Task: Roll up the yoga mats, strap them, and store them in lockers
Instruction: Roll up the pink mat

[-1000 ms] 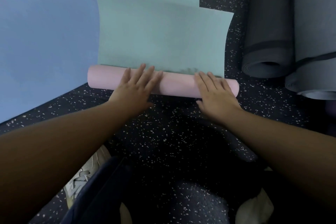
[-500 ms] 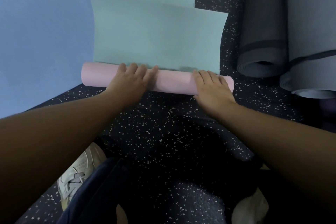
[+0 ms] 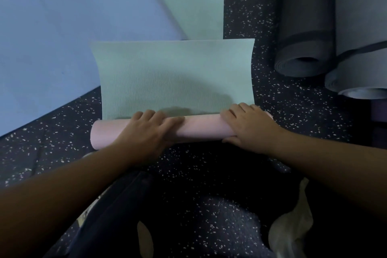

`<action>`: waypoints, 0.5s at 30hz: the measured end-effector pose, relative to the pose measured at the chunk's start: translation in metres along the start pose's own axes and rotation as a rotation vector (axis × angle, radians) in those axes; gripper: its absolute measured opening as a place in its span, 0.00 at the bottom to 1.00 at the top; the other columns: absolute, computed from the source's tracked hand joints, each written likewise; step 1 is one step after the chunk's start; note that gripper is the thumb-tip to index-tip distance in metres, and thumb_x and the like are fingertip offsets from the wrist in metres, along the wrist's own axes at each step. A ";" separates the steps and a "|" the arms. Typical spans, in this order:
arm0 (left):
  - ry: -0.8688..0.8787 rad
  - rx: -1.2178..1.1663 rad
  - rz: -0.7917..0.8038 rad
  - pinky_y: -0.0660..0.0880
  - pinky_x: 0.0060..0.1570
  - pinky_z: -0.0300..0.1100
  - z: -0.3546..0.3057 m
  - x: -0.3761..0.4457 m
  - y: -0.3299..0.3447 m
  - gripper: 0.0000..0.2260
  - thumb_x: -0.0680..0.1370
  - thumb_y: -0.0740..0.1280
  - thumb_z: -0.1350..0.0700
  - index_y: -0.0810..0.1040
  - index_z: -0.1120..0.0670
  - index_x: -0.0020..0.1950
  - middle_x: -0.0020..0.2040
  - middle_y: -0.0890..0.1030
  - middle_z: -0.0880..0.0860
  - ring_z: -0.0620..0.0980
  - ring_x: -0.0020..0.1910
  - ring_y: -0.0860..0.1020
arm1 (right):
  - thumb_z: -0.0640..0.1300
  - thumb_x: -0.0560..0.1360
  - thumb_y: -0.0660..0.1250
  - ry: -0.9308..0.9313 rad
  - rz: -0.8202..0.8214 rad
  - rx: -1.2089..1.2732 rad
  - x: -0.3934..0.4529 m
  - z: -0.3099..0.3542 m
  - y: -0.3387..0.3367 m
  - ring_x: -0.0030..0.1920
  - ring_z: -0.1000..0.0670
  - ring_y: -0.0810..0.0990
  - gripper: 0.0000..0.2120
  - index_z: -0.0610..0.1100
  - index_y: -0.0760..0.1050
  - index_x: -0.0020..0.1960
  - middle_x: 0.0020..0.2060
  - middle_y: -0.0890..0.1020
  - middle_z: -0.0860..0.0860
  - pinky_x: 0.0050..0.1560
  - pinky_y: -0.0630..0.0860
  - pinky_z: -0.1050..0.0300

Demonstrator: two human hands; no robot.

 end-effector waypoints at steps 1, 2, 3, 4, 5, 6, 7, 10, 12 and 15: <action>0.010 0.001 0.018 0.74 0.44 0.52 0.003 0.003 0.000 0.26 0.72 0.55 0.39 0.65 0.47 0.68 0.52 0.78 0.54 0.58 0.45 0.77 | 0.62 0.67 0.66 -0.005 0.024 0.024 0.001 -0.001 -0.001 0.42 0.41 0.77 0.27 0.41 0.73 0.53 0.43 0.77 0.43 0.40 0.75 0.47; 0.017 0.001 0.033 0.74 0.45 0.52 0.006 0.007 -0.001 0.26 0.73 0.54 0.38 0.65 0.47 0.69 0.53 0.78 0.55 0.58 0.47 0.78 | 0.62 0.71 0.62 -0.005 0.028 0.043 0.003 -0.002 -0.003 0.47 0.41 0.77 0.27 0.42 0.72 0.57 0.48 0.77 0.43 0.46 0.74 0.46; 0.019 0.001 0.047 0.74 0.46 0.53 0.009 0.011 -0.001 0.27 0.74 0.52 0.36 0.65 0.47 0.69 0.55 0.78 0.55 0.59 0.49 0.78 | 0.62 0.74 0.58 -0.001 0.026 0.046 0.004 -0.003 -0.003 0.53 0.42 0.75 0.27 0.44 0.69 0.62 0.54 0.76 0.44 0.53 0.72 0.46; 0.011 -0.001 0.062 0.74 0.48 0.54 0.012 0.014 -0.002 0.28 0.75 0.50 0.35 0.65 0.47 0.70 0.58 0.77 0.57 0.59 0.52 0.77 | 0.62 0.76 0.56 0.014 0.019 0.060 0.004 -0.006 -0.004 0.58 0.43 0.73 0.27 0.45 0.66 0.66 0.58 0.74 0.45 0.58 0.69 0.48; 0.001 -0.003 0.068 0.74 0.49 0.55 0.015 0.017 -0.003 0.29 0.76 0.48 0.34 0.66 0.47 0.71 0.60 0.76 0.58 0.60 0.55 0.77 | 0.62 0.77 0.55 0.036 0.007 0.083 0.005 -0.009 -0.005 0.62 0.44 0.70 0.27 0.47 0.64 0.70 0.61 0.72 0.46 0.61 0.67 0.49; -0.009 -0.004 0.068 0.74 0.50 0.55 0.017 0.020 -0.005 0.30 0.77 0.46 0.33 0.66 0.47 0.71 0.61 0.76 0.59 0.60 0.56 0.76 | 0.62 0.78 0.55 0.060 -0.001 0.102 0.005 -0.011 -0.007 0.63 0.45 0.68 0.28 0.48 0.62 0.72 0.63 0.71 0.46 0.62 0.66 0.49; -0.017 0.001 0.063 0.74 0.49 0.55 0.019 0.021 -0.006 0.30 0.78 0.44 0.32 0.65 0.46 0.71 0.61 0.76 0.59 0.60 0.56 0.76 | 0.61 0.78 0.56 0.076 -0.015 0.106 0.005 -0.012 -0.009 0.63 0.44 0.67 0.28 0.48 0.61 0.73 0.63 0.70 0.46 0.62 0.66 0.49; -0.026 0.026 0.047 0.75 0.48 0.55 0.021 0.023 -0.006 0.28 0.78 0.42 0.33 0.63 0.45 0.72 0.61 0.75 0.59 0.60 0.55 0.76 | 0.61 0.78 0.55 0.092 0.008 0.069 0.007 -0.014 -0.011 0.63 0.44 0.65 0.30 0.48 0.58 0.75 0.63 0.68 0.45 0.62 0.65 0.47; -0.025 0.014 -0.001 0.74 0.48 0.55 0.020 0.023 -0.010 0.26 0.79 0.44 0.35 0.64 0.46 0.72 0.60 0.76 0.59 0.60 0.54 0.76 | 0.61 0.79 0.50 0.111 0.036 0.051 0.012 -0.016 -0.013 0.65 0.45 0.63 0.30 0.49 0.54 0.77 0.65 0.66 0.46 0.63 0.64 0.48; -0.055 -0.051 -0.095 0.74 0.47 0.55 0.017 0.026 -0.019 0.22 0.79 0.50 0.41 0.64 0.46 0.71 0.60 0.76 0.59 0.60 0.54 0.77 | 0.58 0.81 0.46 0.149 0.067 0.062 0.019 -0.020 -0.016 0.67 0.45 0.63 0.28 0.48 0.51 0.77 0.67 0.66 0.46 0.64 0.63 0.47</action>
Point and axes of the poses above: each hand's wrist, its own x-axis towards the middle knuckle, its own y-axis out of the palm, z = x × y, the point moved 5 cm from there along x, towards the middle knuckle
